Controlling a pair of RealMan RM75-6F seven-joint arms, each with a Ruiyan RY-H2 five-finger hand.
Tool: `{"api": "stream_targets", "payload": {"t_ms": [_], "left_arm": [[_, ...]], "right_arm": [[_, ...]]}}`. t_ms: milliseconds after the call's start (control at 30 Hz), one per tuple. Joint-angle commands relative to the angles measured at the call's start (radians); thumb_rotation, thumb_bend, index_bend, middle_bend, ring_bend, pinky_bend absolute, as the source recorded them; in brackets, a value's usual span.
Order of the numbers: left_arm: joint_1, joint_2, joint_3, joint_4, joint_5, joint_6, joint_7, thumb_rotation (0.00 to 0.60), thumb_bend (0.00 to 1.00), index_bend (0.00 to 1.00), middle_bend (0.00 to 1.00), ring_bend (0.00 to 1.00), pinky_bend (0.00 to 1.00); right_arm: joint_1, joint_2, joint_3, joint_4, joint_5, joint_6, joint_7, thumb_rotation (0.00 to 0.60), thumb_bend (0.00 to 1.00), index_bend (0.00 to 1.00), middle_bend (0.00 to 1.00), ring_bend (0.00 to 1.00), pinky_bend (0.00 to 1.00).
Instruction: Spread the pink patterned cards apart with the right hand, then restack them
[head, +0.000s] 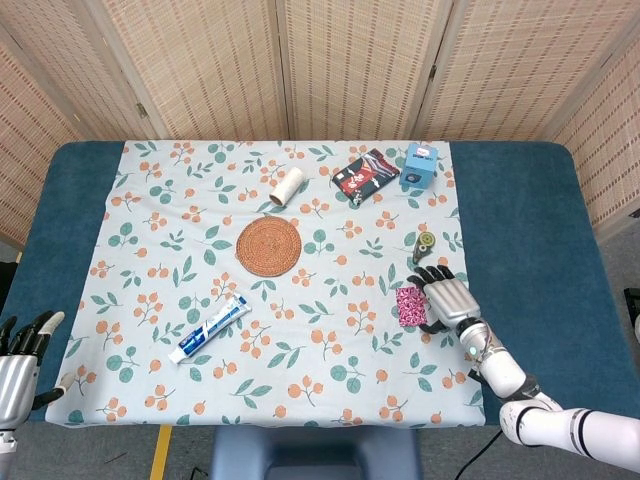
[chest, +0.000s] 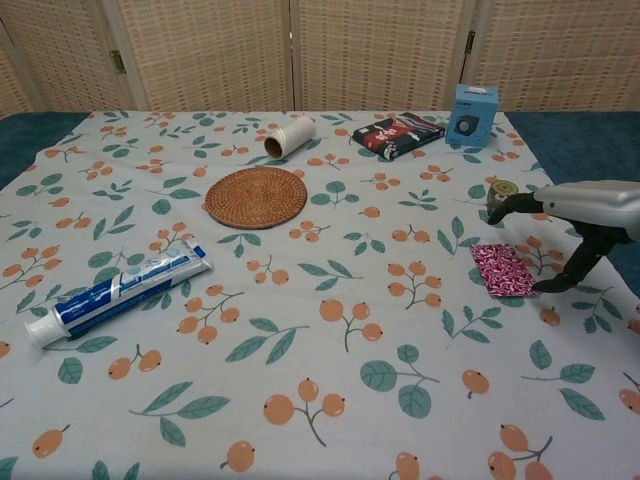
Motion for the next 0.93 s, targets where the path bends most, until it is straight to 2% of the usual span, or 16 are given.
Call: {"api": "stream_targets", "payload": {"t_ms": [33, 233, 367, 567, 733, 933], "left_arm": [[-0.002, 0.002, -0.004, -0.004, -0.002, 0.001, 0.001, 0.6, 0.28, 0.13, 0.13, 0.21, 0.0], [-0.017, 0.008, -0.01, -0.018, -0.004, -0.019, 0.0, 0.6, 0.28, 0.14, 0.13, 0.21, 0.0], [-0.023, 0.005, -0.021, -0.025, -0.02, -0.025, 0.008, 0.6, 0.28, 0.14, 0.13, 0.21, 0.0], [-0.032, -0.015, -0.042, -0.042, -0.029, -0.013, 0.039, 0.6, 0.29, 0.14, 0.13, 0.21, 0.0], [-0.038, -0.033, -0.059, -0.055, -0.024, 0.011, 0.051, 0.6, 0.29, 0.14, 0.13, 0.21, 0.0], [-0.05, -0.041, -0.057, -0.064, -0.004, 0.009, 0.063, 0.6, 0.29, 0.14, 0.13, 0.21, 0.0]], "right_arm": [[-0.026, 0.036, 0.0, -0.044, -0.023, 0.057, 0.004, 0.54, 0.27, 0.13, 0.09, 0.0, 0.0], [-0.125, 0.134, -0.008, -0.168, -0.114, 0.252, 0.023, 0.548, 0.27, 0.13, 0.11, 0.0, 0.0], [-0.237, 0.191, -0.043, -0.229, -0.232, 0.445, 0.038, 0.548, 0.27, 0.13, 0.13, 0.04, 0.0], [-0.393, 0.234, -0.094, -0.252, -0.382, 0.666, 0.123, 0.551, 0.27, 0.13, 0.13, 0.04, 0.0], [-0.497, 0.236, -0.124, -0.239, -0.459, 0.782, 0.186, 0.552, 0.27, 0.13, 0.13, 0.04, 0.0], [-0.561, 0.224, -0.128, -0.206, -0.499, 0.827, 0.225, 0.55, 0.27, 0.14, 0.13, 0.04, 0.0]]}}
